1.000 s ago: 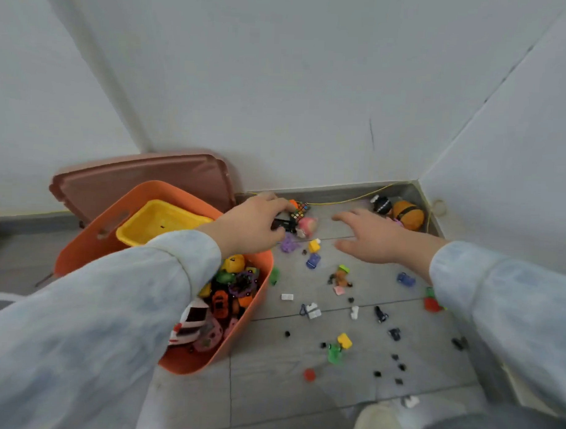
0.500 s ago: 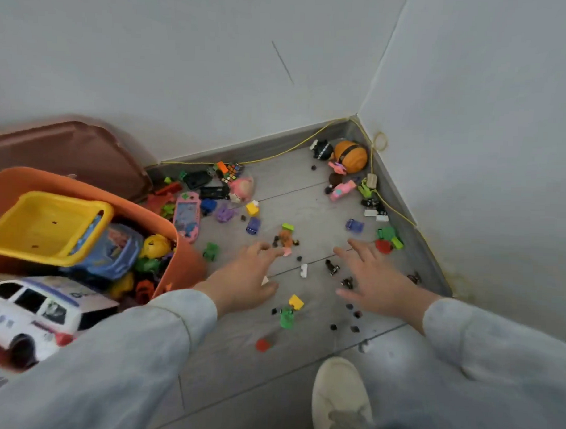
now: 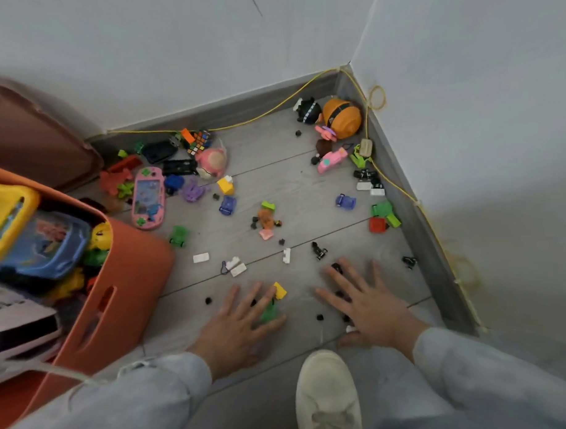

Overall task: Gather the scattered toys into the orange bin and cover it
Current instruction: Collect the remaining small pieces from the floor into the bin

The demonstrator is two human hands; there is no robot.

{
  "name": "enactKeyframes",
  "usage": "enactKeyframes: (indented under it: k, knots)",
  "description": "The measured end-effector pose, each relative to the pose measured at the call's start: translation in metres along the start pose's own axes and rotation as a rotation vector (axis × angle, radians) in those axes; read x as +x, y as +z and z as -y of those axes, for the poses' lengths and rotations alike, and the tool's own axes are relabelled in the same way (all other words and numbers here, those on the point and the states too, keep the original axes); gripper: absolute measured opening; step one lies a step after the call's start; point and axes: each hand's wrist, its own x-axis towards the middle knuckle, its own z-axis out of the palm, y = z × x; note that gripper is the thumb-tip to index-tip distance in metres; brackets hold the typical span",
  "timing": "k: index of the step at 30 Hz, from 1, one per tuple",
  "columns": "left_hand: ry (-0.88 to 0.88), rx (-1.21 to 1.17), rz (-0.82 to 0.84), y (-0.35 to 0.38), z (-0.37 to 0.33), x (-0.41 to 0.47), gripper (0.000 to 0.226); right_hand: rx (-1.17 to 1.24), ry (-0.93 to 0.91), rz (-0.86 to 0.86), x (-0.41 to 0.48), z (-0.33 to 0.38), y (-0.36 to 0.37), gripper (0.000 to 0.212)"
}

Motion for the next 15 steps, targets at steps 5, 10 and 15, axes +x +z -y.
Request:
enactKeyframes:
  k: [5, 10, 15]
  knots:
    - [-0.092, -0.002, -0.104, 0.01, 0.01, 0.013, 0.072, -0.062, -0.226, -0.074, 0.024, 0.001, 0.0, 0.092]
    - [-0.301, -0.106, -0.208, 0.006, 0.024, 0.032, 0.065, -0.004, -0.216, -0.238, 0.056, 0.011, 0.0, 0.083]
    - [-0.578, -0.2, -0.258, -0.003, 0.053, 0.047, 0.062, 0.096, -0.08, -0.343, 0.102, -0.006, -0.021, 0.08]
